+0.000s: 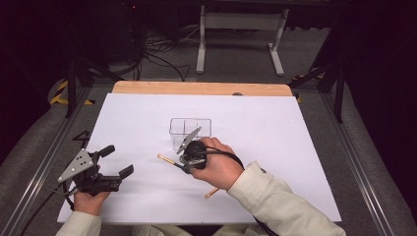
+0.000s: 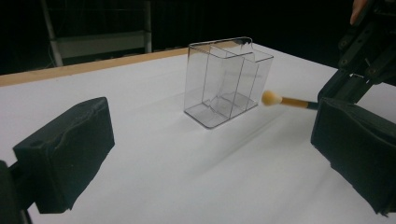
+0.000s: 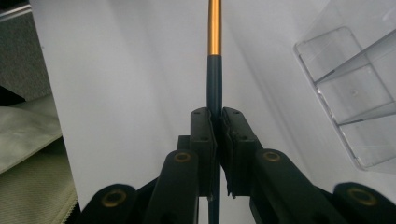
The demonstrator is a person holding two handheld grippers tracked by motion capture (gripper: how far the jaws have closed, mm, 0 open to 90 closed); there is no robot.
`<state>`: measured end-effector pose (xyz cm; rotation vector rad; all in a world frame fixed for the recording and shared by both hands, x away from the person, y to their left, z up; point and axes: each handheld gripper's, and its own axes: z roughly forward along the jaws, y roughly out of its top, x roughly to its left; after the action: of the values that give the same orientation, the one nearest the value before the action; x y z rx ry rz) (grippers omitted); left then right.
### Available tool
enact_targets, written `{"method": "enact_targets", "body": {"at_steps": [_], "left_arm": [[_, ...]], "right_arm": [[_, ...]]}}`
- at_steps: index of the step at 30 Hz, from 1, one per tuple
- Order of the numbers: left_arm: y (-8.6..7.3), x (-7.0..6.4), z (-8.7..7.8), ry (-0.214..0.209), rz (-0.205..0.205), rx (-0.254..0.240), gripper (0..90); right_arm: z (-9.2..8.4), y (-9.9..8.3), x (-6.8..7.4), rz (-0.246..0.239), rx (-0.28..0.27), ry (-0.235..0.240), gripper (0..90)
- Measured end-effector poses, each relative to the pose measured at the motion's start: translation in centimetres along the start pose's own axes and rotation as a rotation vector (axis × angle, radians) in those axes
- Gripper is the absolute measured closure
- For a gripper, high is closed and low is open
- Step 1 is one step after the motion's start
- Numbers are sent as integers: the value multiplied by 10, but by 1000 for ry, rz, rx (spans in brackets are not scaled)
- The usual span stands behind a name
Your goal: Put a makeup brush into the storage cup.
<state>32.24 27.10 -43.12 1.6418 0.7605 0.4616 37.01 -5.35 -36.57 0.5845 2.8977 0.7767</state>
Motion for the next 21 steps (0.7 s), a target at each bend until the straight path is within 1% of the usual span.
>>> {"method": "enact_targets", "body": {"at_steps": [5, 6, 7, 8, 11, 17, 19, 21], "left_arm": [[0, 0, 0, 0, 1, 0, 2], [0, 0, 0, 1, 3, 2, 2], [0, 0, 0, 1, 3, 2, 2], [0, -1, 1, 1, 2, 1, 2], [0, -1, 1, 1, 1, -1, 2], [0, -1, 1, 0, 2, 0, 2], [0, -1, 1, 0, 3, 0, 2], [0, -1, 1, 2, 4, -1, 2]], "right_arm": [[-14, -7, -3, 14, -74, 11, 839], [-17, -9, -5, 16, -100, 11, 840], [-17, -9, -5, 16, -100, 11, 840], [-19, -10, -6, 13, -112, 13, 840], [-24, -14, -7, 12, -168, 13, 840], [-31, -21, -10, 34, -292, 10, 840], [-34, -23, -10, 40, -345, 9, 840], [-37, -25, -10, 35, -400, 18, 840]]}}
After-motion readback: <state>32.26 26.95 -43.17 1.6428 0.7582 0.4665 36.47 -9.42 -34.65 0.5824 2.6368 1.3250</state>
